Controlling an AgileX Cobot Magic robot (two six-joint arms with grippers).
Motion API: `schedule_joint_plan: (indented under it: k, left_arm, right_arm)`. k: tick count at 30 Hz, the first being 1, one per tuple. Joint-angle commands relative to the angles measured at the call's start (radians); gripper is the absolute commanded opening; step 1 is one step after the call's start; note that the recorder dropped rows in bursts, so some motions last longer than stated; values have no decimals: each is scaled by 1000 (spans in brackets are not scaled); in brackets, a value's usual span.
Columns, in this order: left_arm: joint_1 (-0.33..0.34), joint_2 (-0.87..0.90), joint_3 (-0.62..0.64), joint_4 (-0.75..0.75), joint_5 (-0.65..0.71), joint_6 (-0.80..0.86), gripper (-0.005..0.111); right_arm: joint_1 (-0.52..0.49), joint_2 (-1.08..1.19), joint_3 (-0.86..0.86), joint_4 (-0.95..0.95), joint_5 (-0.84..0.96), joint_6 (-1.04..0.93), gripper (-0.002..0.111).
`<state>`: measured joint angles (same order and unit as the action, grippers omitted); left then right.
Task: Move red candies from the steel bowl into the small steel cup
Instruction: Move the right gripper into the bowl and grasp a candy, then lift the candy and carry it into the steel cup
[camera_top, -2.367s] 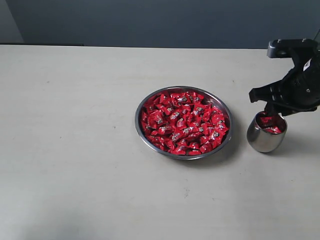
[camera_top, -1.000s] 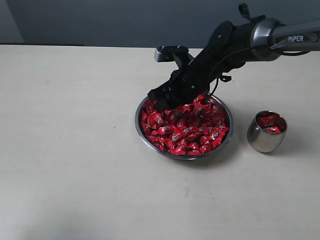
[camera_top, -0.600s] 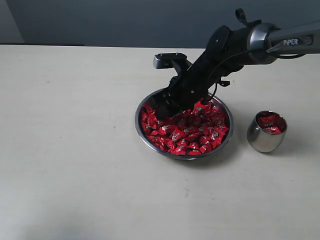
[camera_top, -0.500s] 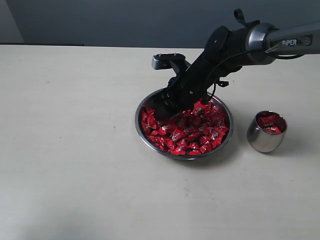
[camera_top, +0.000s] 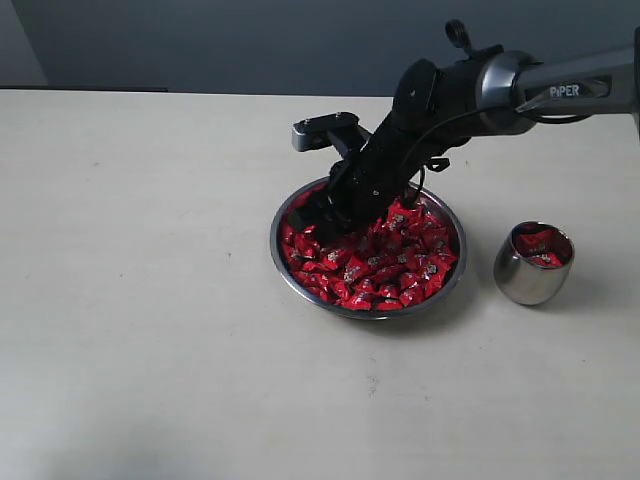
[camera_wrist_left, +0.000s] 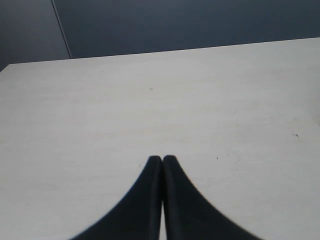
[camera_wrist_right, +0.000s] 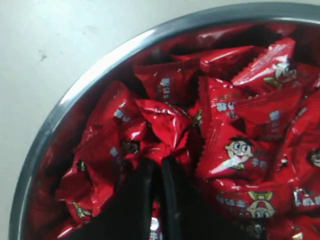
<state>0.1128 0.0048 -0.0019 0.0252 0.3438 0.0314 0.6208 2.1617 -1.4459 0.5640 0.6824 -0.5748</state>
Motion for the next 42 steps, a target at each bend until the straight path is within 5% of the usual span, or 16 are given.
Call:
schedule_joint_plan:
  k: [1, 9, 18, 31, 42]
  left_arm:
    - [-5, -5, 2, 2, -10, -2, 0]
    - [-5, -5, 2, 2, -10, -2, 0]
    - [-5, -5, 2, 2, -10, -2, 0]
    - [-5, -5, 2, 2, -10, -2, 0]
    - [-5, -5, 2, 2, -10, -2, 0]
  right_arm:
    - [-2, -5, -6, -25, -7, 7, -1]
    - [-2, -67, -64, -62, 57, 50, -1]
    - [-24, -178, -78, -497, 91, 446, -1]
    - [-254, -594, 410, -478, -118, 584, -1]
    - [-272, -693, 553, -648, -83, 736, -1]
